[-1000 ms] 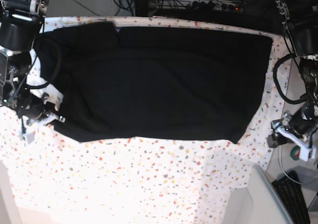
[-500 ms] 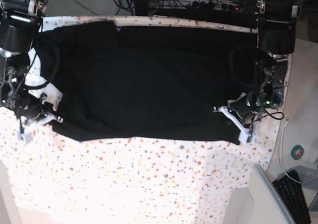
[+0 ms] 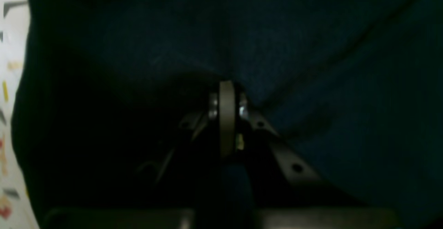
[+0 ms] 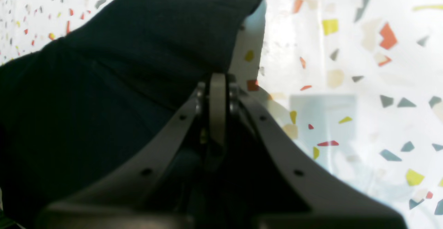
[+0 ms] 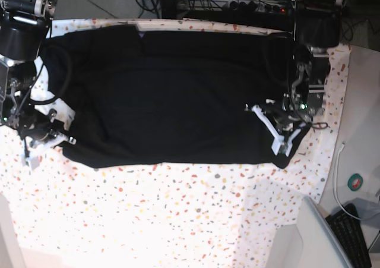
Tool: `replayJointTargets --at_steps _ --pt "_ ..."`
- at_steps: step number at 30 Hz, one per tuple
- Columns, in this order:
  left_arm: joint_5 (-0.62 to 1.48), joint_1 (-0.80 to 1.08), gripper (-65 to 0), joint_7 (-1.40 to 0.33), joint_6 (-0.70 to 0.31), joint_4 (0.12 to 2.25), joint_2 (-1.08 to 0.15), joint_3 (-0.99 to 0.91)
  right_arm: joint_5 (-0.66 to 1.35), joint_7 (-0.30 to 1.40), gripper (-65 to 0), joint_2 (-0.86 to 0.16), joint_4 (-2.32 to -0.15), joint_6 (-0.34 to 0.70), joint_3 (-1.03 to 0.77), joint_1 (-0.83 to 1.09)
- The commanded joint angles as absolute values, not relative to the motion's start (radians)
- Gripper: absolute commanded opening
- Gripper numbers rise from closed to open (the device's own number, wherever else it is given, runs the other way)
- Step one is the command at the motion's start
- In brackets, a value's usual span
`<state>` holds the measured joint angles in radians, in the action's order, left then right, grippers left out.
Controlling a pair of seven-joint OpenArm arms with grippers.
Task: Layout the t-shirt on the table in an organized manner, then fold the t-shirt properly
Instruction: 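Regrasp the shirt side with the left gripper and pull it outward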
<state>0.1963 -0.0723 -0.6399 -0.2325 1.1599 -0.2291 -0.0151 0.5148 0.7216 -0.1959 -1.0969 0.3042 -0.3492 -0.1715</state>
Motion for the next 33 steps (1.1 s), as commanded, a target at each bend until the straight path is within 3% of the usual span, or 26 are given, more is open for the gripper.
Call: replayJointTargets --at_steps 1,14,23,27,33 --pt "0.199 -0.041 -65.0 -0.677 -0.242 1.201 -0.223 -0.01 0.526 0.705 -65.0 -0.213 -1.112 0.311 -0.354 -0.191" --pt "0.199 0.113 -65.0 -0.825 -0.237 1.521 -0.22 -0.064 0.526 0.705 -65.0 -0.229 -1.112 0.311 -0.354 -0.188" --pt "0.197 0.001 -65.0 -0.886 -0.242 1.583 -0.222 -0.174 0.526 0.705 -65.0 -0.231 -1.112 0.311 -0.354 -0.188" --pt "0.188 -0.145 -65.0 -0.908 -0.242 1.488 -0.234 -0.213 0.526 0.705 -65.0 -0.231 -1.112 0.312 -0.354 -0.188" --pt "0.186 -0.386 -65.0 -0.759 -0.239 1.069 -0.265 -0.171 0.526 0.705 -65.0 -0.231 -1.112 0.314 -0.349 -0.188"
